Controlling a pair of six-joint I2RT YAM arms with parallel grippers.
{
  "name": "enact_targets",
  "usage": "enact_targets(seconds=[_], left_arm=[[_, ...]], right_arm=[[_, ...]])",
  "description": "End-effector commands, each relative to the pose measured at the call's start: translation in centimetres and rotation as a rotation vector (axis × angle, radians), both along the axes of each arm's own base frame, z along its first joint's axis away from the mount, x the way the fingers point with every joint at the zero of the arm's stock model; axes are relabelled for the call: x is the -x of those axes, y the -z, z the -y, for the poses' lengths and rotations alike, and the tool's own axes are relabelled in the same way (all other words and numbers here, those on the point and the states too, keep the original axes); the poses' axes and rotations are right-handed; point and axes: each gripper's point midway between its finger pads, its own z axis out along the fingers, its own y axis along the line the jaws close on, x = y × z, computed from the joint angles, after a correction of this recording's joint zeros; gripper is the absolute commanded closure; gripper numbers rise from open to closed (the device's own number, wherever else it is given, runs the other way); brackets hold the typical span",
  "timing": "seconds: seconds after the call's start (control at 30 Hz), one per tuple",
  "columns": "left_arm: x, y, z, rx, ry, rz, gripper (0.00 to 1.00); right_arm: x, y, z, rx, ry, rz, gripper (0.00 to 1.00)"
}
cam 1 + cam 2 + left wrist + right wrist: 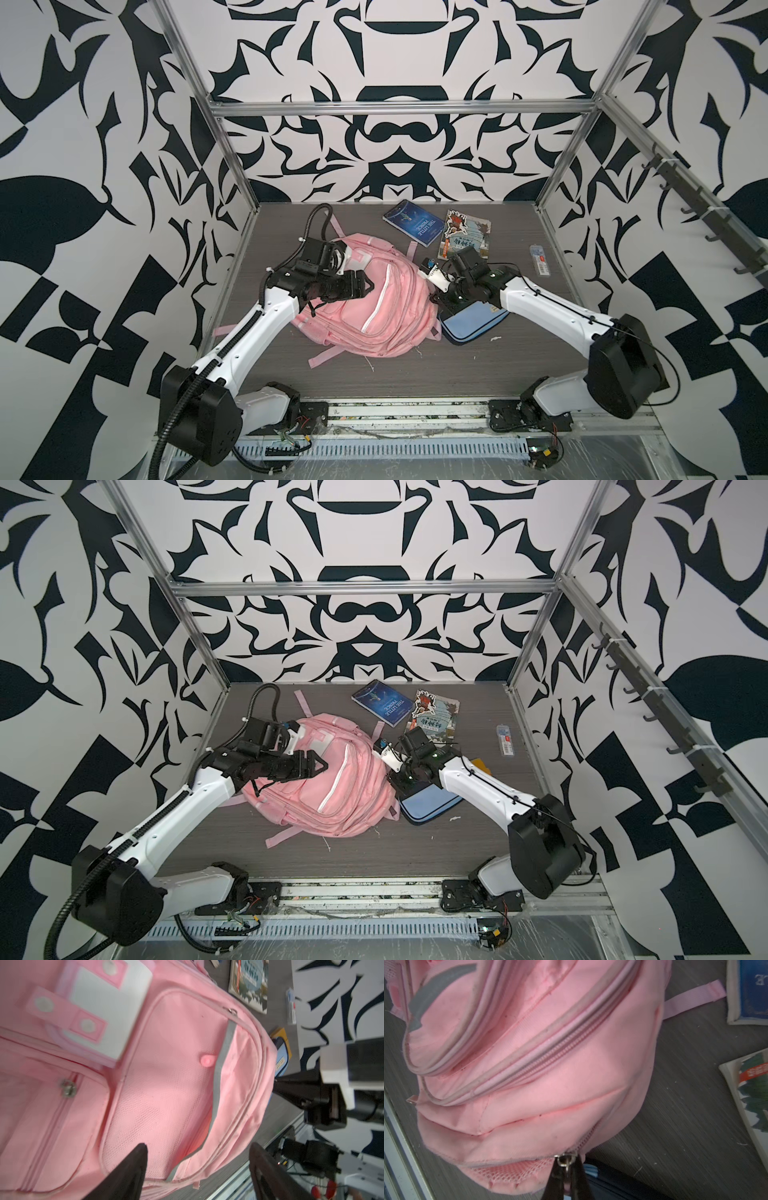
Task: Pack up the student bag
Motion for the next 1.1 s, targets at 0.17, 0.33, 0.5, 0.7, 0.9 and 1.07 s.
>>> enact_targets(seconds=[0.17, 0.33, 0.5, 0.7, 0.9, 1.07], left_arm=[[2.8, 4.6, 1.9, -0.307, 0.185, 0.087, 0.01], [2.0, 7.7, 2.7, -0.451, 0.194, 0.107, 0.01], [0.8, 9.5, 3.4, -0.5, 0.18, 0.108, 0.25], [0.5, 8.4, 5.0, -0.431, 0.192, 0.121, 0.89], [-0.1, 4.8, 4.6, -0.263, 0.088, 0.09, 1.0], [-2.8, 0.4, 1.9, -0.05, -0.137, 0.027, 1.0]], right_arm=[[-1.8, -3.3, -1.9, -0.083, -0.05, 0.076, 1.0], [-2.0, -3.3, -1.8, -0.08, -0.045, 0.075, 1.0], [-2.2, -3.3, -1.7, -0.083, -0.038, 0.075, 1.0], [-2.0, -3.5, -1.5, -0.083, -0.034, 0.079, 1.0], [-1.2, -3.2, -0.9, -0.06, -0.069, 0.088, 1.0], [1.1, -2.5, -1.3, 0.014, -0.2, 0.128, 1.0]])
